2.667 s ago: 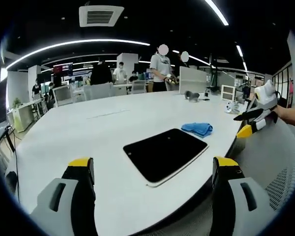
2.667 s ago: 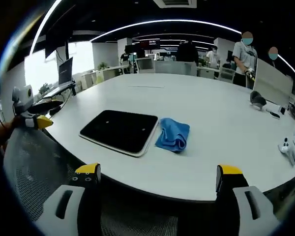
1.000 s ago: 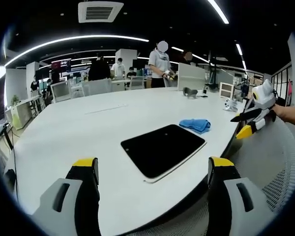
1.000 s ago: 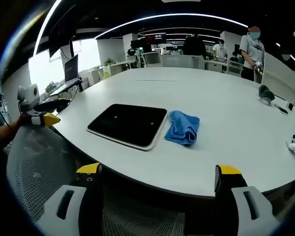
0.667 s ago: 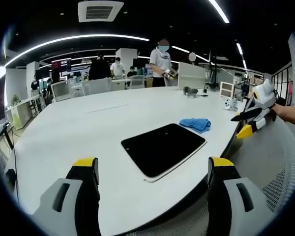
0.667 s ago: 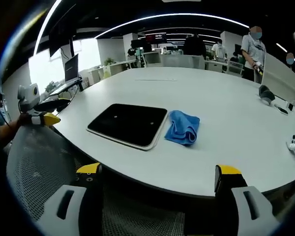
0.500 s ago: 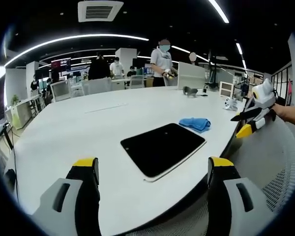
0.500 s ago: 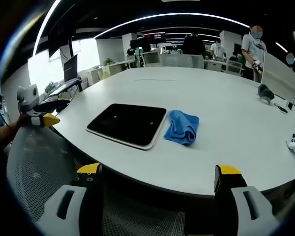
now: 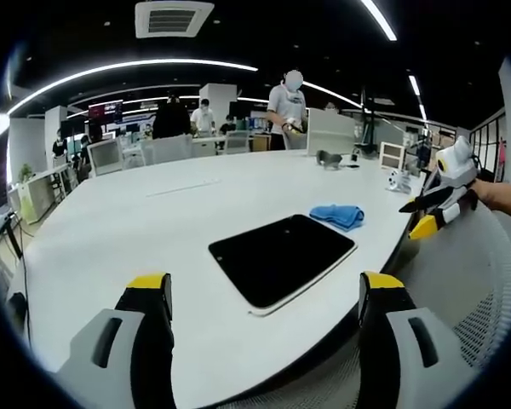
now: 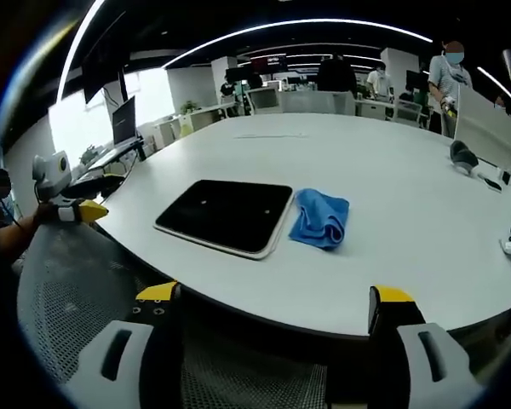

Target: Wipe the mirror surface with the cleaning cloth until all visible marks leave the cleaned area.

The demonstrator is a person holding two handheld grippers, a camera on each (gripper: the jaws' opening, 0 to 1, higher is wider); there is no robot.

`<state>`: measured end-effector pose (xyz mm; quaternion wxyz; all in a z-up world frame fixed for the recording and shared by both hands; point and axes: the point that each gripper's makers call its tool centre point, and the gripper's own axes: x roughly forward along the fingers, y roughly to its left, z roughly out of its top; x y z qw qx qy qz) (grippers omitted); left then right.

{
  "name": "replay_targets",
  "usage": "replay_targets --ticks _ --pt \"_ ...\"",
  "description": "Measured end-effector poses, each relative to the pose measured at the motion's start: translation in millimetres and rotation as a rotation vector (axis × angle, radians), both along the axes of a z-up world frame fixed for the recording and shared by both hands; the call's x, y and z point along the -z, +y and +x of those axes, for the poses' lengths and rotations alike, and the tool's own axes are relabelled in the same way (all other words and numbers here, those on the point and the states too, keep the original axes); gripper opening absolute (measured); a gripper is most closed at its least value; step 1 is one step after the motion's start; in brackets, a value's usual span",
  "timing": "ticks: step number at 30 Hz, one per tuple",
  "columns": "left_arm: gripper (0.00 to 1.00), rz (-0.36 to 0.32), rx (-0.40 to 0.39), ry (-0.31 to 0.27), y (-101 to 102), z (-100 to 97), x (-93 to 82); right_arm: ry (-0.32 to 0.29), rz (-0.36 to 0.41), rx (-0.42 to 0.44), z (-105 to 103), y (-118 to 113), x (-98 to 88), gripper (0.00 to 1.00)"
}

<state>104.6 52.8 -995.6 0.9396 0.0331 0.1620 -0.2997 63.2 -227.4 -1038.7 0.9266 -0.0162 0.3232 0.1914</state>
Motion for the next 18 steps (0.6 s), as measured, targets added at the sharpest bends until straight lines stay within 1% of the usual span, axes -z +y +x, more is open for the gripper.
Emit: replay_targets --ticks 2,3,4,5,8,12,14,15,18 --pt "0.88 -0.001 0.001 0.0 0 -0.2 -0.1 0.001 -0.003 -0.002 -1 1 -2.6 0.8" --pt "0.88 -0.002 0.001 0.0 0 -0.2 -0.1 -0.001 -0.009 -0.002 -2 1 -4.8 0.72" --pt "0.88 -0.002 0.002 0.0 0 -0.2 -0.2 -0.003 -0.015 -0.005 -2 2 -7.3 0.63" --pt "0.88 -0.003 0.002 0.0 -1 -0.3 -0.2 -0.005 -0.017 -0.005 -2 2 -8.6 0.6" --pt "0.88 -0.003 0.003 0.001 0 -0.4 -0.2 -0.021 -0.016 -0.005 3 2 -14.6 0.58" --pt "0.88 0.003 0.005 0.01 0 -1.0 1.6 -0.038 -0.028 -0.021 10 2 -22.1 0.54" --pt "0.87 0.001 0.003 0.007 0 -0.7 1.1 -0.071 -0.073 -0.052 15 3 -28.1 0.5" --pt "0.87 0.002 0.002 0.007 0 -0.7 1.0 -0.071 -0.095 -0.068 17 3 -29.2 0.48" --pt "0.87 -0.002 0.002 0.006 0 -0.8 0.5 -0.079 -0.112 -0.089 25 6 -33.5 0.48"
